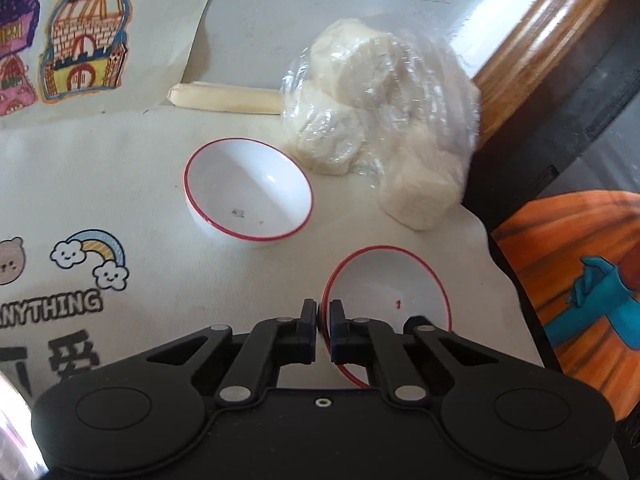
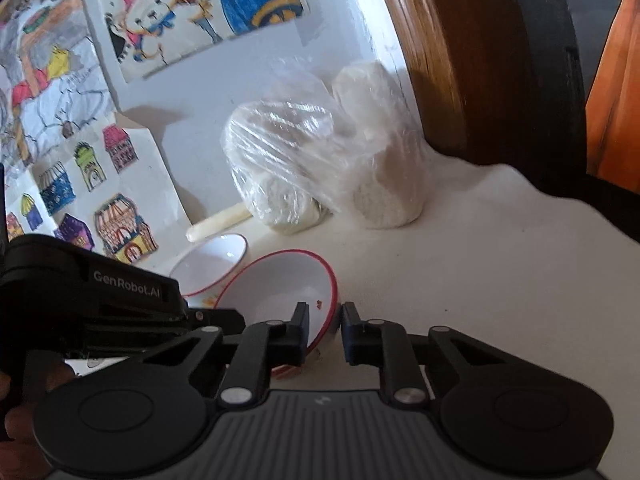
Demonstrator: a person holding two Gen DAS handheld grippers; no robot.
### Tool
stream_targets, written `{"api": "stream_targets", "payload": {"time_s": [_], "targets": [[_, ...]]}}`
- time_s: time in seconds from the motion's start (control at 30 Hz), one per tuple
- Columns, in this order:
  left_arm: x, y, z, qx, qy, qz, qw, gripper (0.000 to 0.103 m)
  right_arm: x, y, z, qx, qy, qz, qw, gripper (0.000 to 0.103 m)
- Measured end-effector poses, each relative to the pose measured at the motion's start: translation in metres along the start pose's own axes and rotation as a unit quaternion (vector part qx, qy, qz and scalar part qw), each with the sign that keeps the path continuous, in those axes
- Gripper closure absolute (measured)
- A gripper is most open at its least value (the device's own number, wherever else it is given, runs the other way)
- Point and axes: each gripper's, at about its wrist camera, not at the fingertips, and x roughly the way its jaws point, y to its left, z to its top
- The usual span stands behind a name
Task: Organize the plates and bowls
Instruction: 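Lift the white bowl with both grippers and carry it to the steel bowl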
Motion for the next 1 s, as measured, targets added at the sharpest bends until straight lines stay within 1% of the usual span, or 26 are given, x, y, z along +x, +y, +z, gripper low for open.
{"api": "stream_targets", "payload": {"time_s": [0.13, 0.33, 0.5, 0.77, 1.0], "targets": [[-0.024, 0.000, -0.002, -0.002, -0.010, -0.010, 0.9999, 0.098, -0.021, 0.012, -0.001, -0.019, -0.026, -0.008, 0.999, 0.085], [-0.069, 0.002, -0.009, -0.001, -0.035, -0.032, 0.9989, 0.098, -0.054, 0.028, 0.003, -0.020, -0.048, 0.001, 0.999, 0.085], [-0.114, 0.007, -0.020, -0.003, -0.067, -0.055, 0.9962, 0.098, -0.088, 0.050, 0.005, -0.028, -0.081, 0.007, 0.996, 0.085], [-0.195, 0.022, -0.044, -0.006, -0.132, -0.087, 0.9873, 0.098, -0.148, 0.098, -0.003, -0.052, -0.143, 0.028, 0.988, 0.085], [-0.258, 0.055, -0.069, -0.015, -0.190, -0.105, 0.9761, 0.097, -0.190, 0.148, -0.023, -0.087, -0.194, 0.046, 0.976, 0.085]]}}
